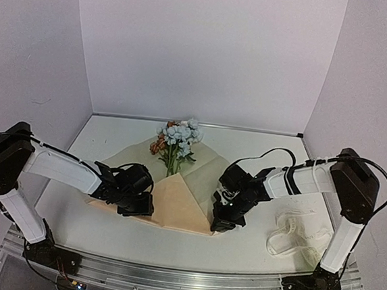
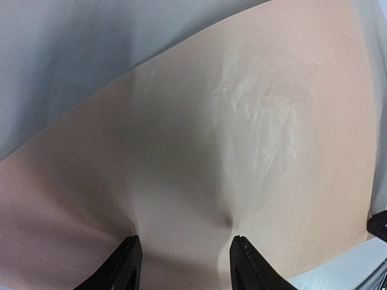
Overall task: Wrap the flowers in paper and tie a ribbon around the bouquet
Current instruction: Move the 1/4-folded wrapping paper to the center of the board.
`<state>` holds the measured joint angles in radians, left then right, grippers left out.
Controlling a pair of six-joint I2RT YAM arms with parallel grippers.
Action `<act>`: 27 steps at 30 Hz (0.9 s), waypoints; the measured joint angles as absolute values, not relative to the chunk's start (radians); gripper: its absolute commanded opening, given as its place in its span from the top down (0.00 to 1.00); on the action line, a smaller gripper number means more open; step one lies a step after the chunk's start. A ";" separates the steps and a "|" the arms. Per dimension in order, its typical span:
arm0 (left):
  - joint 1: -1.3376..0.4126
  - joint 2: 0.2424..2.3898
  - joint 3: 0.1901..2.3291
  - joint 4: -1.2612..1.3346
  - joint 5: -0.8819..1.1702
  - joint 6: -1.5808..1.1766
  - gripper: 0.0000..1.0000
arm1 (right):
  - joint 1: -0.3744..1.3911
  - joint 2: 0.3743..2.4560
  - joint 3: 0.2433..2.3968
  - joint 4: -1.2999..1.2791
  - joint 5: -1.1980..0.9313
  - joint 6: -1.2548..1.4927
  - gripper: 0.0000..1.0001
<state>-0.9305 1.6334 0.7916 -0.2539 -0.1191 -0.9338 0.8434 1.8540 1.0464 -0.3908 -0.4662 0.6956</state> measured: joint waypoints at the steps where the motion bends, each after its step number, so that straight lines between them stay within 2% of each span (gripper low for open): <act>1: -0.946 1.625 0.786 -0.264 -0.115 -0.943 0.48 | 0.842 1.835 1.029 -0.399 -0.466 0.690 1.00; 10: -0.966 1.537 0.750 -0.364 -0.097 -0.965 0.51 | 0.840 1.726 0.971 -0.559 -0.424 0.626 1.00; 20: -0.966 1.508 0.702 -0.375 -0.033 -0.933 0.58 | 0.840 1.740 1.151 -0.802 -0.342 0.606 1.00; 27: -0.966 1.474 0.691 -0.397 -0.022 -0.922 0.52 | 0.840 1.852 1.234 -0.877 -0.299 0.609 1.00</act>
